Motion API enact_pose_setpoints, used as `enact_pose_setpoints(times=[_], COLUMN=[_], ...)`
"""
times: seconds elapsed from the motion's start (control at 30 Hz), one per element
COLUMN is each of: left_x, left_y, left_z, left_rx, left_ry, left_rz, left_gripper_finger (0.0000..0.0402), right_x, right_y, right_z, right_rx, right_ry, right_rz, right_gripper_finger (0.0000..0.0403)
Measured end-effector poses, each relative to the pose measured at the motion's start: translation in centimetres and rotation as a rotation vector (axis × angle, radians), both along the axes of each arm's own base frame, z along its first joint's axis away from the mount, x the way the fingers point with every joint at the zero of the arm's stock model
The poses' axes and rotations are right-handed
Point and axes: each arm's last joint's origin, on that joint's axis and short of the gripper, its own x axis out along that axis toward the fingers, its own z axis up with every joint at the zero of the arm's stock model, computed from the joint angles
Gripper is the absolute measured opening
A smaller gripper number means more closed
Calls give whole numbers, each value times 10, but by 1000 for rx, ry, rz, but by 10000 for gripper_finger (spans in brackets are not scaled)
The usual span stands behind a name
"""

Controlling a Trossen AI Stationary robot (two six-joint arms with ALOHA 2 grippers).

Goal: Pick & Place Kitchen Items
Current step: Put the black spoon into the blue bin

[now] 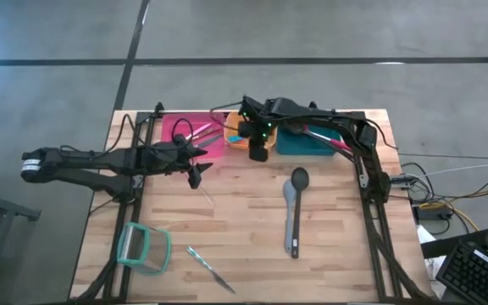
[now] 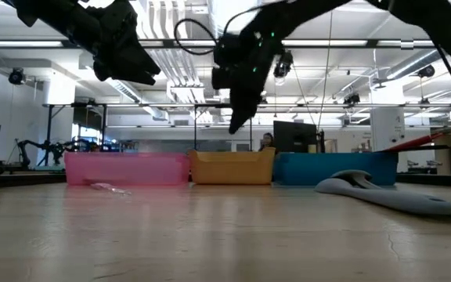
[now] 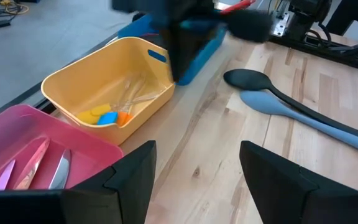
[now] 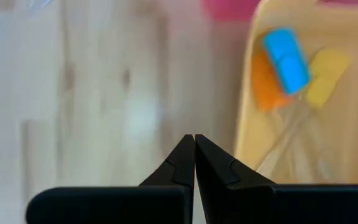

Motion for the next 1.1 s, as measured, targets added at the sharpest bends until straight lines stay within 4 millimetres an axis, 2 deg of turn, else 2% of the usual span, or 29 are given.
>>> enact_pose_setpoints(times=[0.27, 0.47, 0.63, 0.8, 0.97, 1.1], left_x=[0, 0, 0, 0, 0, 1], left_y=[0, 0, 0, 0, 0, 0], left_z=[-1, 0, 0, 0, 0, 3], left_rx=[-4, -4, -5, -5, -3, 26], left_ry=[5, 4, 4, 4, 4, -22], left_rz=[2, 2, 2, 1, 1, -12], left_gripper_finger=[236, 236, 236, 236, 236, 236], right_x=[-36, -70, -99, -127, -157, -177], right_y=[55, 88, 111, 130, 153, 173], right_z=[56, 92, 108, 105, 87, 67], right_rx=[-104, -111, -101, -142, -200, -165], right_ry=[126, 58, 14, 11, 17, -8], right_rz=[-5, -81, -183, -340, -502, -617], right_gripper_finger=[8, 8, 8, 8, 8, 8])
